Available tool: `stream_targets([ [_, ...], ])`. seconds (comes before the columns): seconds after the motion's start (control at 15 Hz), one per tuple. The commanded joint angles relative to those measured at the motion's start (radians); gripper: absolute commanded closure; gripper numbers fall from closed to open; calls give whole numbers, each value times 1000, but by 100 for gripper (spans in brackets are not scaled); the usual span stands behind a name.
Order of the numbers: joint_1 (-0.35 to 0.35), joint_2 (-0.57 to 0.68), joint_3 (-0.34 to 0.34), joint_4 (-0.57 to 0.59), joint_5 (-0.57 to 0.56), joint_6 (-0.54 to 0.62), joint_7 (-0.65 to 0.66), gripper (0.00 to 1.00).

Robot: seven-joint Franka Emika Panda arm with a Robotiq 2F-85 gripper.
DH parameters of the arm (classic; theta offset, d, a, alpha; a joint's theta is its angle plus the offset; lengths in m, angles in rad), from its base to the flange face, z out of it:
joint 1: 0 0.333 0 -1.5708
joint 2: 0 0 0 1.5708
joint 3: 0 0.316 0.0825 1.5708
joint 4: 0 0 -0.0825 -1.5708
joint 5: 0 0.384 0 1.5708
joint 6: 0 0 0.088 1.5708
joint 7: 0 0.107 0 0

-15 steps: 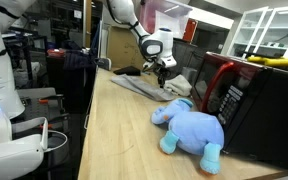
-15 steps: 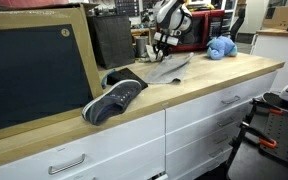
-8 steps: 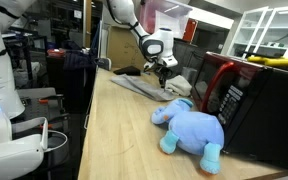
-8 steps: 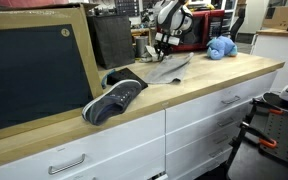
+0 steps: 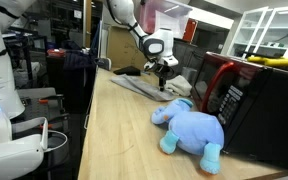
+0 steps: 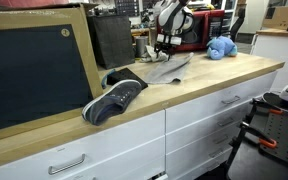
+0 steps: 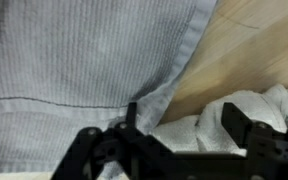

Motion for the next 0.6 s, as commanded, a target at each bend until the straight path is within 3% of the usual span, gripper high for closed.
stream_targets([
  [0.0,26,-23,-23,-7,-43,-54,39,0],
  [0.53,36,-6,-46,4,-83,-95,46,0],
])
